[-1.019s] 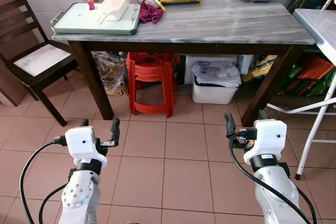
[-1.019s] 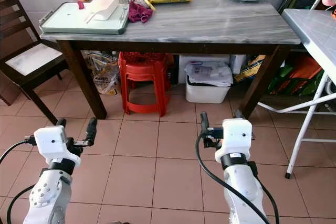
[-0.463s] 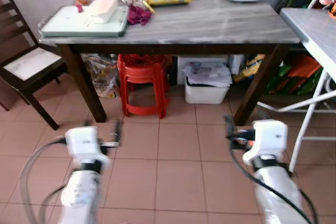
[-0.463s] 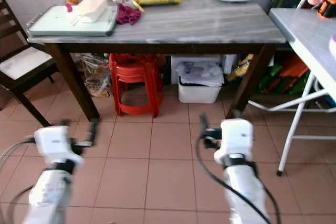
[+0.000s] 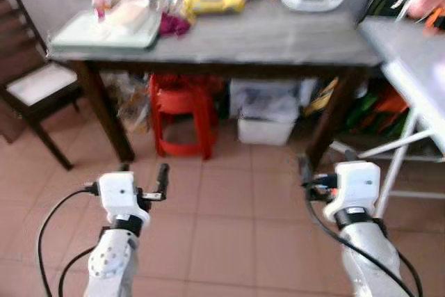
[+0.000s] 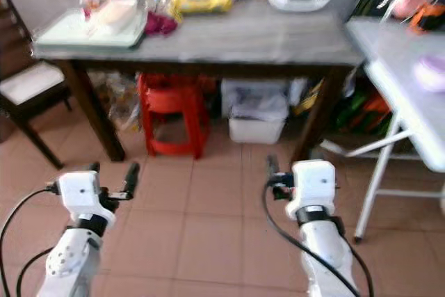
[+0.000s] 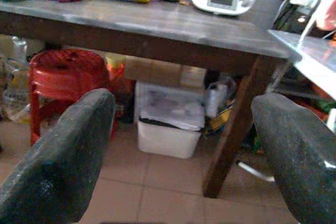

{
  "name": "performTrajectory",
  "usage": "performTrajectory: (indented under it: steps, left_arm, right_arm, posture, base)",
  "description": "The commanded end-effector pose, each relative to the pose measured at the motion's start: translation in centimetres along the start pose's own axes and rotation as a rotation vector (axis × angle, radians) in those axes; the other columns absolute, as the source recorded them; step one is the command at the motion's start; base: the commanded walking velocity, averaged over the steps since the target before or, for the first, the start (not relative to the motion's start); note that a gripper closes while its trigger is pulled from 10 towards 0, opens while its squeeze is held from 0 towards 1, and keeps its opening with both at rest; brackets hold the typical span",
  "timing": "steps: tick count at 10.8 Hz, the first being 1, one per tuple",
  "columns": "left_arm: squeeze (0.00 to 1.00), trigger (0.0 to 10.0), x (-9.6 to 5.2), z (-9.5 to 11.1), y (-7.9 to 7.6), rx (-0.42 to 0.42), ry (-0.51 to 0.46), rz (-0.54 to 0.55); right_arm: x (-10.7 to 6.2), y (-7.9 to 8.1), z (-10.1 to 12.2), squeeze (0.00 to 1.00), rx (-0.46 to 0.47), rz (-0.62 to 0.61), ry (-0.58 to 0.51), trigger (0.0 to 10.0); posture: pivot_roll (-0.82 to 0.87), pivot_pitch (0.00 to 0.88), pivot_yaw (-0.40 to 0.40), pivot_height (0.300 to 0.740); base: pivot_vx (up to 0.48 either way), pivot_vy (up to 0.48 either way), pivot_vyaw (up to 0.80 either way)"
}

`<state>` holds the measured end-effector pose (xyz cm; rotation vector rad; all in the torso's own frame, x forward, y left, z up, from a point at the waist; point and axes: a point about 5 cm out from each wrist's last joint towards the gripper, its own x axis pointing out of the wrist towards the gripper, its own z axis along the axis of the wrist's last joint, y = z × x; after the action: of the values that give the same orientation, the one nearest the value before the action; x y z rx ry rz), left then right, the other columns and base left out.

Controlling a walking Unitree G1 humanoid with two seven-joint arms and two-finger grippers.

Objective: Setting the table

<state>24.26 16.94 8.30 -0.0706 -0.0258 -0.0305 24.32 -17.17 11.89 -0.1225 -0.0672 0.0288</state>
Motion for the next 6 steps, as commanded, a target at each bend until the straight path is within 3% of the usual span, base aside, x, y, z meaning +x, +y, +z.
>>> performTrajectory:
  steps: [1, 6]
  left_arm:
    - [0.0, 10.0, -0.19, -0.07, 0.76, 0.021, 0.011, 0.02]
    - [0.0, 10.0, -0.1, -0.01, 0.8, 0.034, 0.011, 0.009]
  right_arm:
    - [0.08, 0.54, 0.05, 0.0, 0.016, 0.011, -0.002, 10.0]
    - [0.14, 0.81, -0.1, 0.0, 0.028, 0.009, 0.0, 10.0]
  posture:
    - [0.0, 0.077, 0.016, 0.74]
    - [0.0, 0.075, 0.027, 0.74]
  base:
    - [0.0, -0.36, 0.0]
    - [0.0, -0.359, 0.0]
